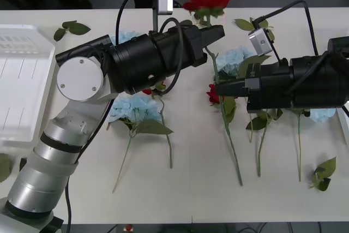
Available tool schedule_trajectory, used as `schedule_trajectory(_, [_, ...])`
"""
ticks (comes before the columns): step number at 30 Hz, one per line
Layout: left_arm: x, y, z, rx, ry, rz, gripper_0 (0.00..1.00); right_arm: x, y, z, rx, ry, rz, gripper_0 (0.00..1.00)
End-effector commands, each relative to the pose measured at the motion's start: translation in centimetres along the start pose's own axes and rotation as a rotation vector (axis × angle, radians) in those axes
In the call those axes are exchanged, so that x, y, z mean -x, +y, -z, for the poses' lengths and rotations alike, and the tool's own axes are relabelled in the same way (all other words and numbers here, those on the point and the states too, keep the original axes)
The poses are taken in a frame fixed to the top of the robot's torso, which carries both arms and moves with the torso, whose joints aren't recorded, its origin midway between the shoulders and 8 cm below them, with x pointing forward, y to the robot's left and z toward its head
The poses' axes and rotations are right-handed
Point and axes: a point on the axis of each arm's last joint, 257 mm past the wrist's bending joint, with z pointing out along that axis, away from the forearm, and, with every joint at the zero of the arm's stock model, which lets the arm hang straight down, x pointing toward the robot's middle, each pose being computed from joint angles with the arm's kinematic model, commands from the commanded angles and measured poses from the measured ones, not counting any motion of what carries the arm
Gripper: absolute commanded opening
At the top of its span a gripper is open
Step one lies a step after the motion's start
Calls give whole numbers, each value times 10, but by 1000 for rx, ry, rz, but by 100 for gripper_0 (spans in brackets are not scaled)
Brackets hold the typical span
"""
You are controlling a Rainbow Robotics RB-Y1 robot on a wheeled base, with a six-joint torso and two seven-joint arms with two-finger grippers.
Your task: Place the red flowers into the right box and the blue flowers into the left box. If a person shows an open palm, hand one flower to the person first, then continue sorting.
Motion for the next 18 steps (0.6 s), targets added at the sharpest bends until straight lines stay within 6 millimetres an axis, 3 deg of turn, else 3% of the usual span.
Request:
schedule_trajectory(1, [21, -11, -4, -18, -31, -19, 89, 18, 4, 6, -5, -22, 13, 0])
schedule_trajectory(6, [17, 0, 9, 5, 9, -53, 93, 20, 3, 8, -9, -26, 15, 0])
schedule_trajectory(9, [10, 14, 32, 33, 74, -85, 94, 22, -1, 13, -22, -33, 15, 0])
schedule_trajectory(16, [-5, 62, 134, 138, 374, -168, 95, 23, -19, 46, -94, -29, 12, 0])
schedule_trajectory(18, [-2, 80, 171, 205, 471, -193, 95, 25, -30, 72, -146, -30, 9, 0])
